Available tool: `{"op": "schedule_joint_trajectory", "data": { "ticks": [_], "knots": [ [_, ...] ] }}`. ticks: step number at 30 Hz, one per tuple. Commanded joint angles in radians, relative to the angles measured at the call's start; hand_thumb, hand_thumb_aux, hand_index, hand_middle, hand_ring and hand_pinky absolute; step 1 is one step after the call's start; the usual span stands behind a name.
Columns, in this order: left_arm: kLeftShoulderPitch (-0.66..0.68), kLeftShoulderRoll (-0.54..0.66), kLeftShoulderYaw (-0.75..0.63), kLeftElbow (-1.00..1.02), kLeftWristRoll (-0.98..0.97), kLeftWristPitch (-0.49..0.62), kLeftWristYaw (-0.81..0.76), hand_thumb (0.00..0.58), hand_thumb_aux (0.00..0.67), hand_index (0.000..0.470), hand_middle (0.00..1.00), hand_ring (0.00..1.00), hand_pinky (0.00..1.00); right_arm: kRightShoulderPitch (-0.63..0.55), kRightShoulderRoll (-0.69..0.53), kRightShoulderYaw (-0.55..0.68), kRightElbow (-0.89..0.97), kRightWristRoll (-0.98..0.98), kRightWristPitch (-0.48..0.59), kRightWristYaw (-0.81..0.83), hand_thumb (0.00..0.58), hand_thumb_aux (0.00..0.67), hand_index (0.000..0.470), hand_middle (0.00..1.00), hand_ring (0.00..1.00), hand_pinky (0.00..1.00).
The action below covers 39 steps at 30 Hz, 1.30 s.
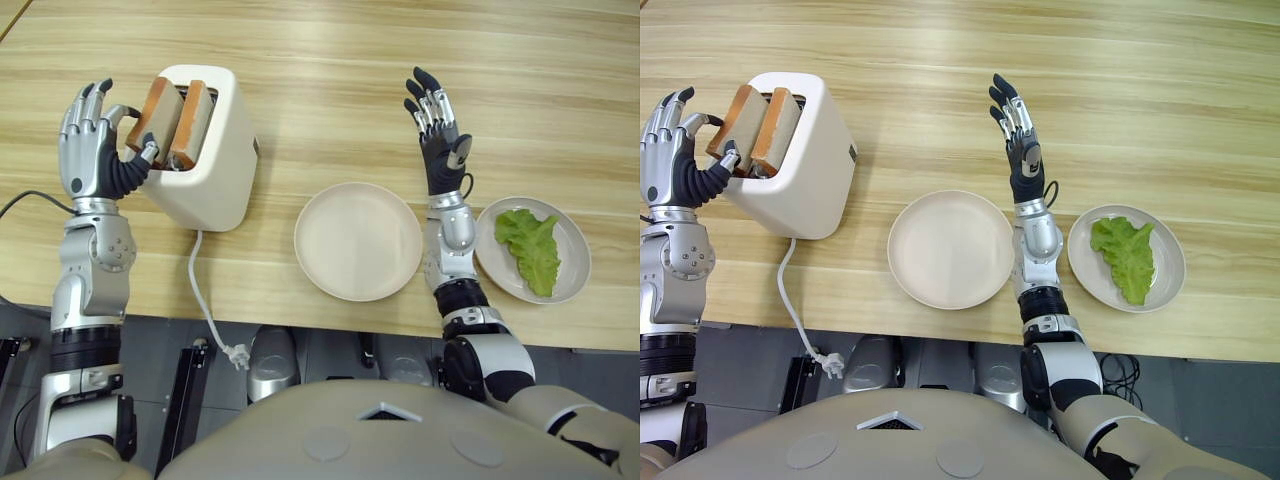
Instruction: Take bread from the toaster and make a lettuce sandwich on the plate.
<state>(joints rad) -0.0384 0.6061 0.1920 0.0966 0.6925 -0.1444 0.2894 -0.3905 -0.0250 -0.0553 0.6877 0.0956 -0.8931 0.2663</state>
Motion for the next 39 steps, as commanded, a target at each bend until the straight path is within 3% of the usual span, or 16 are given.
{"op": "schedule_joint_trajectory", "data": {
  "ticks": [1, 2, 10, 17, 20, 21, 22, 37, 38, 39],
  "knots": [
    [0.001, 0.005, -0.017, 0.040, -0.009, 0.019, -0.001, 0.425, 0.323, 0.222, 0.00, 0.00, 0.00, 0.008, -0.002, 0.003, 0.010, -0.005, -0.001, -0.002, 0.000, 0.000, 0.000, 0.00, 0.00, 0.00],
    [0.001, 0.004, -0.019, 0.036, -0.007, 0.020, 0.000, 0.328, 0.229, 0.157, 0.00, 0.00, 0.00, 0.008, -0.002, 0.003, 0.011, -0.005, -0.001, -0.003, 0.000, 0.000, 0.000, 0.00, 0.00, 0.00],
    [0.005, -0.017, -0.039, 0.017, -0.023, 0.031, -0.017, 0.427, 0.326, 0.224, 0.00, 0.00, 0.00, 0.008, -0.002, 0.006, 0.011, -0.007, -0.003, -0.001, 0.000, 0.000, 0.000, 0.00, 0.00, 0.00],
    [0.001, -0.022, -0.054, 0.017, -0.034, 0.038, -0.020, 0.410, 0.307, 0.211, 0.00, 0.00, 0.00, 0.013, -0.003, 0.006, 0.007, -0.008, -0.005, -0.001, 0.000, 0.000, 0.000, 0.00, 0.00, 0.00],
    [0.001, -0.020, -0.056, 0.016, -0.037, 0.038, -0.020, 0.484, 0.397, 0.272, 0.00, 0.00, 0.00, 0.014, -0.004, 0.007, 0.005, -0.009, -0.007, -0.001, 0.000, 0.000, 0.000, 0.00, 0.00, 0.00],
    [0.001, -0.020, -0.055, 0.014, -0.038, 0.037, -0.017, 0.543, 0.502, 0.345, 0.00, 0.00, 0.00, 0.015, -0.004, 0.008, 0.005, -0.011, -0.008, -0.002, 0.000, 0.000, 0.000, 0.00, 0.00, 0.00],
    [0.001, -0.020, -0.053, 0.011, -0.040, 0.035, -0.012, 0.580, 0.670, 0.460, 0.00, 0.00, 0.00, 0.015, -0.004, 0.008, 0.004, -0.012, -0.009, -0.001, 0.000, 0.000, 0.000, 0.00, 0.00, 0.00],
    [-0.023, -0.047, -0.015, -0.185, -0.050, -0.025, 0.064, 0.580, 0.670, 0.460, 0.00, 0.00, 0.00, 0.010, -0.005, 0.010, 0.022, -0.027, -0.023, -0.006, 0.000, 0.000, 0.000, 0.00, 0.00, 0.00],
    [-0.024, -0.049, -0.008, -0.208, -0.052, -0.030, 0.070, 0.580, 0.670, 0.460, 0.33, 0.33, 0.33, 0.009, -0.005, 0.010, 0.023, -0.028, -0.025, -0.007, 0.000, 0.000, 0.000, 0.00, 0.00, 0.00],
    [-0.026, -0.052, 0.001, -0.232, -0.055, -0.034, 0.076, 0.580, 0.670, 0.460, 1.00, 1.00, 1.00, 0.008, -0.005, 0.010, 0.025, -0.029, -0.026, -0.009, 0.000, 0.000, 0.000, 0.00, 0.00, 0.00]
  ]
}}
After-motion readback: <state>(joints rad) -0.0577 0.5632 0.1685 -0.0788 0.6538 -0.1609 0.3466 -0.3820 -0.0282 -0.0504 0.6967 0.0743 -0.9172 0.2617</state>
